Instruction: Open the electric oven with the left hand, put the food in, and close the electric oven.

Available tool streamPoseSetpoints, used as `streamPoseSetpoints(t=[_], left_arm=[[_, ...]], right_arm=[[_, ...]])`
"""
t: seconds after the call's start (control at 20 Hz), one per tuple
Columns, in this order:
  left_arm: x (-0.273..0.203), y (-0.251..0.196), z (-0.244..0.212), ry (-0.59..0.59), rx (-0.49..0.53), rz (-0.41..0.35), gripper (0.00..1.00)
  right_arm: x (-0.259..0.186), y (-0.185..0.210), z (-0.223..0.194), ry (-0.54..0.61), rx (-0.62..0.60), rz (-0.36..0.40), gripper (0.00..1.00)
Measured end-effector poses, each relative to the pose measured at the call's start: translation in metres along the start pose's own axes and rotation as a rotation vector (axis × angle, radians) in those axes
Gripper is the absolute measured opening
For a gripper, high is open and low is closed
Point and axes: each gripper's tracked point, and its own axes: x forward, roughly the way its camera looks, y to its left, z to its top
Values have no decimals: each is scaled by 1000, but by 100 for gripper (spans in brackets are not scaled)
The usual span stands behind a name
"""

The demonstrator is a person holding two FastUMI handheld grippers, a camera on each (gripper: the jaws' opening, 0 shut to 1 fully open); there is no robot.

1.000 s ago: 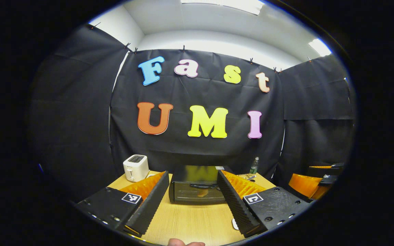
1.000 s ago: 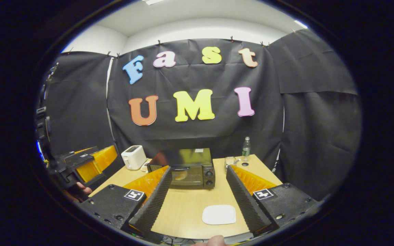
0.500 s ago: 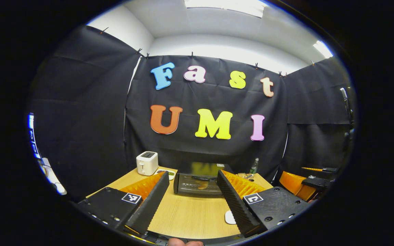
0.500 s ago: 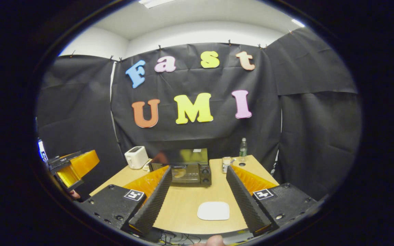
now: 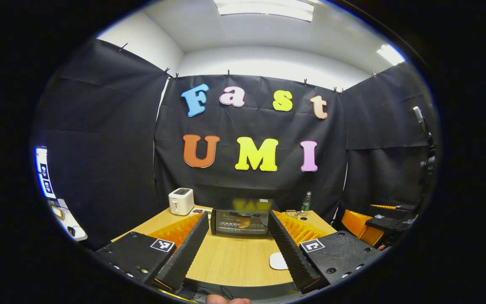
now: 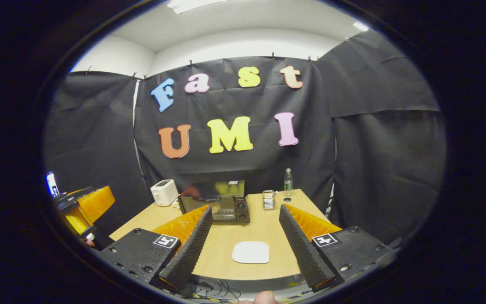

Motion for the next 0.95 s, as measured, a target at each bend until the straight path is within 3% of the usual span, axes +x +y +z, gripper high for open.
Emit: streamPoseSetpoints(t=[0.35,0.6,0.95], left_arm=[[16,2,10,-34,17,-21,93],[29,-11,7,-39,50,-80,93],[33,-9,10,-40,52,-110,93]], right_arm=[[-5,-3,-1,-8,11,-53,97],[-11,-9,4,-19,8,-100,97],[-12,8,-1,-31,6,-80,97]])
